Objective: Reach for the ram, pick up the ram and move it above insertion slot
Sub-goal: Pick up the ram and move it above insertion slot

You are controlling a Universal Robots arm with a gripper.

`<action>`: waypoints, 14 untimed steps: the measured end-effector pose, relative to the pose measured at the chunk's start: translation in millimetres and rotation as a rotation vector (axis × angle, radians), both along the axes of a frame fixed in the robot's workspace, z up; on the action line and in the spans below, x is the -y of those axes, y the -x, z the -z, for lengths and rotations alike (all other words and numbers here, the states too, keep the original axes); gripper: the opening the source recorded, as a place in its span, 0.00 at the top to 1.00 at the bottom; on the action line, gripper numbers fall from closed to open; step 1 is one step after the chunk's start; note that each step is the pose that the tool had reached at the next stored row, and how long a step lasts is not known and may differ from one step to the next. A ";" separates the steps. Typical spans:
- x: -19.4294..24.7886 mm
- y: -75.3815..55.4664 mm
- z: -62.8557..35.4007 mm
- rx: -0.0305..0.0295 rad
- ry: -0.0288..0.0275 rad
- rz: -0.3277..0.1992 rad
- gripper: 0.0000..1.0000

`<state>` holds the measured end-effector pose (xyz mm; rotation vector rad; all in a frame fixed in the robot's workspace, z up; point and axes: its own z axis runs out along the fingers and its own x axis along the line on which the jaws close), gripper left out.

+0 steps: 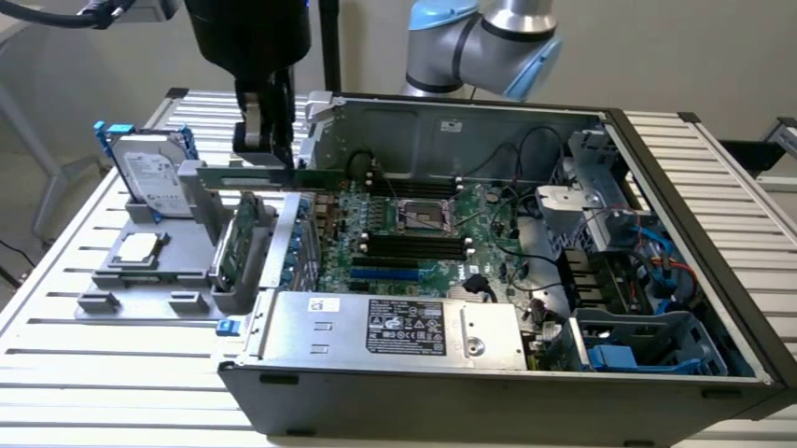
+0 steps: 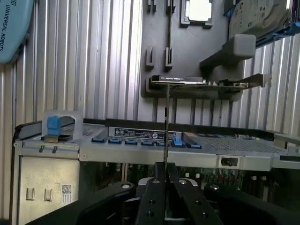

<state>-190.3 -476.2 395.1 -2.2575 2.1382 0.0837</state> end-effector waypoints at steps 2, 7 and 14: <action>-0.1 -8.7 0.0 0.0000 -0.0024 0.000 0.87; -0.9 -31.7 0.8 -0.0002 -0.0061 0.000 0.87; -6.6 -63.5 5.6 -0.0002 -0.0064 0.000 0.87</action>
